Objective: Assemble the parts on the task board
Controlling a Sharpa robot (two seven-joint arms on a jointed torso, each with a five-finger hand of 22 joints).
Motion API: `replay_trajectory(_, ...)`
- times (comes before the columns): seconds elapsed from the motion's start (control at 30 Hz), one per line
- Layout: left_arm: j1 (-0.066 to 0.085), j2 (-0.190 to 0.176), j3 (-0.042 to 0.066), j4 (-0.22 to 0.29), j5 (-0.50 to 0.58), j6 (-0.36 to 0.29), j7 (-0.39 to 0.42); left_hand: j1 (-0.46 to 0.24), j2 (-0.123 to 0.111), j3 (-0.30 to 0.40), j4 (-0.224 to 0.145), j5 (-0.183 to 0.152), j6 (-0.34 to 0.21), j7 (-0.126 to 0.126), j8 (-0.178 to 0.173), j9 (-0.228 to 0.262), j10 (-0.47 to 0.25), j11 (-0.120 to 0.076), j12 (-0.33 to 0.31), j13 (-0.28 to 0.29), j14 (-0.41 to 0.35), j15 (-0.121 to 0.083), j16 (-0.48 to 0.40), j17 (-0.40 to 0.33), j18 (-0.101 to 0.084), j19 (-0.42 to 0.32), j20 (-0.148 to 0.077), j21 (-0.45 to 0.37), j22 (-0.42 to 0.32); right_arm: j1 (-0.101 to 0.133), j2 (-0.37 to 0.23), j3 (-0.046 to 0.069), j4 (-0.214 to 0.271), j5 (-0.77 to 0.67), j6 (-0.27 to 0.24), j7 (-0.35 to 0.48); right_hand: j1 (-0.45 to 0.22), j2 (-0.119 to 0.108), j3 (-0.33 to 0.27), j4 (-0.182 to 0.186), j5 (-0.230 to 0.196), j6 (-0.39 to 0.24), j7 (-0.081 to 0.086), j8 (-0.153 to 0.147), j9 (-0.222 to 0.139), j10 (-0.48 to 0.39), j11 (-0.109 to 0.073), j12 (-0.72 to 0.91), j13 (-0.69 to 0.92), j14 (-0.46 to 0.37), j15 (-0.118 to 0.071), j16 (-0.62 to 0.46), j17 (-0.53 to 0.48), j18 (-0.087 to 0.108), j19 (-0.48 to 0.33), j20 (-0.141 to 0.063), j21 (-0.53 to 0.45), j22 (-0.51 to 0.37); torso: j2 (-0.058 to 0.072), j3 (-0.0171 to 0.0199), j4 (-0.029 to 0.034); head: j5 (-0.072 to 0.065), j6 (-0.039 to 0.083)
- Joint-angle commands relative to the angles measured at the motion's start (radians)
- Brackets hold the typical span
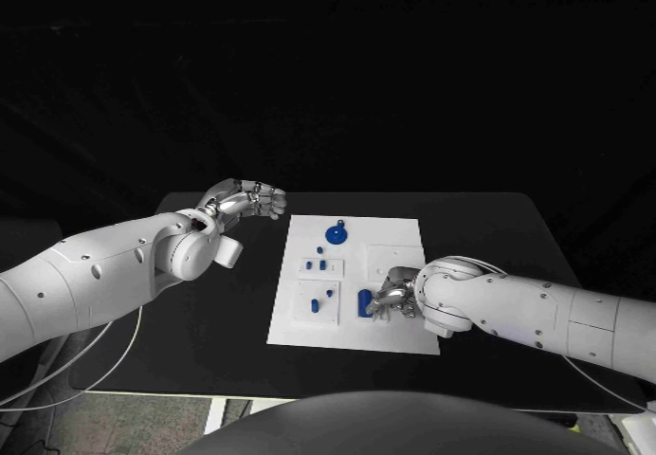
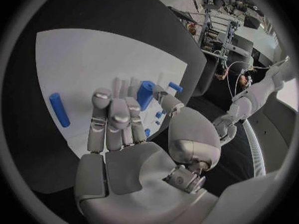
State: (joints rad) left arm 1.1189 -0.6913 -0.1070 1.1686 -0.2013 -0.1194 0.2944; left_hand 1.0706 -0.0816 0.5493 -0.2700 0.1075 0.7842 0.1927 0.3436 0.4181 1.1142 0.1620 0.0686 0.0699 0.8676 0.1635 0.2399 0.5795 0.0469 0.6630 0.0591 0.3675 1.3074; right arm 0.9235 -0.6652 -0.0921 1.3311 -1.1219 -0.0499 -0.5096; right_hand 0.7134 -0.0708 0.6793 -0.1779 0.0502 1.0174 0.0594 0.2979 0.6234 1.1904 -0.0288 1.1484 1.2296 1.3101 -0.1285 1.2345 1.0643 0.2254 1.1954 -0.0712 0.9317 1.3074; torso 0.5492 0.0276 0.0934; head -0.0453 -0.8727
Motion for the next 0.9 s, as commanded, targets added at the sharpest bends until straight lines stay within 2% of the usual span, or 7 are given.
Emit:
replay_trajectory(0.03, 0.001, 0.001, 0.001, 0.003, 0.005, 0.018, 0.002, -0.013, -0.001, -0.003, 0.003, 0.0, -0.008, -0.002, 0.005, -0.001, -0.006, -0.002, 0.003, 0.0, 0.003, 0.002, -0.005, -0.001, 0.02, 0.002, 0.005, -0.003, 0.021, 0.001, 0.001, 0.001, -0.003, -0.011, 0.002, -0.01, -0.007, 0.004, 0.005, 0.001, -0.001, 0.026, 0.021, -0.006, 0.0, 0.008, -0.002, 0.002, 0.001, 0.003, -0.007, -0.004, 0.001, 0.036, -0.002, 0.007, -0.001, 0.017, 0.0, 0.001, -0.0007, 0.0, 0.0)
replay_trajectory(0.17, 0.001, 0.002, 0.001, 0.003, 0.005, 0.019, 0.001, -0.014, -0.001, -0.003, 0.003, -0.001, -0.008, -0.002, 0.005, -0.001, -0.006, -0.002, 0.003, 0.0, 0.003, 0.002, -0.005, -0.001, 0.02, 0.002, 0.005, -0.003, 0.021, 0.001, 0.002, 0.001, -0.004, -0.01, 0.01, -0.013, -0.008, 0.001, 0.007, 0.001, -0.001, 0.026, 0.021, -0.007, 0.0, 0.008, -0.002, 0.002, 0.002, 0.003, -0.007, -0.004, 0.002, 0.036, -0.003, 0.007, -0.001, 0.018, 0.0, 0.0009, -0.0003, 0.001, 0.0)
replay_trajectory(0.33, 0.001, 0.002, 0.001, 0.007, 0.005, 0.023, 0.0, -0.014, -0.001, -0.003, 0.003, -0.001, -0.008, -0.002, 0.005, -0.001, -0.006, -0.002, 0.003, 0.0, 0.003, 0.002, -0.005, -0.001, 0.02, 0.002, 0.005, -0.004, 0.021, 0.001, 0.002, 0.001, -0.01, 0.001, 0.051, -0.027, -0.014, -0.003, 0.006, 0.004, -0.001, 0.025, 0.022, -0.008, 0.0, 0.005, -0.001, -0.002, -0.001, 0.003, -0.006, -0.005, 0.002, 0.036, -0.003, 0.008, -0.001, 0.018, 0.0, 0.0006, -0.0014, 0.002, 0.0)
replay_trajectory(0.4, 0.001, 0.003, 0.001, 0.007, 0.005, 0.024, 0.0, -0.014, -0.001, -0.003, 0.003, -0.001, -0.008, -0.002, 0.005, -0.001, -0.006, -0.002, 0.003, 0.0, 0.003, 0.002, -0.005, -0.001, 0.02, 0.002, 0.005, -0.004, 0.021, 0.001, 0.003, 0.001, -0.01, 0.0, 0.035, -0.025, -0.019, -0.003, 0.006, 0.007, -0.001, 0.024, 0.022, -0.009, 0.0, 0.003, -0.001, -0.004, -0.001, 0.003, -0.006, -0.005, 0.001, 0.036, -0.004, 0.009, -0.001, 0.018, 0.0, 0.0009, -0.0012, 0.003, 0.0)
replay_trajectory(0.57, 0.001, 0.002, 0.001, 0.002, 0.005, 0.022, 0.001, -0.013, -0.001, -0.003, 0.003, -0.001, -0.008, -0.002, 0.005, -0.001, -0.006, -0.002, 0.003, 0.0, 0.003, 0.002, -0.005, -0.001, 0.02, 0.002, 0.005, -0.004, 0.021, 0.001, 0.012, 0.001, -0.016, -0.005, 0.017, -0.027, 0.024, -0.021, 0.009, -0.06, 0.0, 0.024, 0.023, -0.011, 0.002, 0.002, 0.0, -0.004, 0.001, 0.004, -0.005, -0.006, 0.002, 0.036, -0.005, 0.008, 0.004, 0.02, 0.0, 0.0005, -0.0013, 0.0, 0.0)
replay_trajectory(0.73, 0.001, 0.002, 0.001, 0.003, 0.005, 0.023, 0.0, -0.013, -0.001, -0.003, 0.003, -0.001, -0.009, -0.002, 0.005, -0.001, -0.006, -0.002, 0.003, 0.0, 0.003, 0.002, -0.005, -0.002, 0.02, 0.002, 0.005, -0.004, 0.021, -0.009, 0.022, 0.0, -0.033, -0.017, -0.02, -0.028, 0.014, -0.018, -0.013, -0.07, -0.001, 0.025, 0.024, -0.011, 0.004, 0.004, 0.001, -0.003, 0.003, 0.005, -0.005, -0.006, 0.003, 0.036, -0.003, 0.011, 0.005, 0.018, 0.0, 0.0005, -0.0005, -0.004, 0.0)
replay_trajectory(0.9, 0.001, 0.003, 0.001, 0.002, 0.005, 0.023, 0.0, -0.013, -0.001, -0.003, 0.002, -0.001, -0.009, -0.002, 0.005, -0.001, -0.006, -0.002, 0.003, 0.0, 0.003, 0.002, -0.005, -0.002, 0.02, 0.002, 0.005, -0.004, 0.021, -0.012, 0.025, 0.0, -0.04, -0.017, -0.017, -0.027, -0.005, -0.005, -0.037, -0.071, -0.001, 0.026, 0.023, -0.013, 0.006, 0.005, 0.0, -0.005, 0.004, 0.005, -0.005, -0.007, 0.003, 0.036, -0.004, 0.011, 0.004, 0.017, 0.0, 0.0003, 0.0004, -0.002, 0.0)
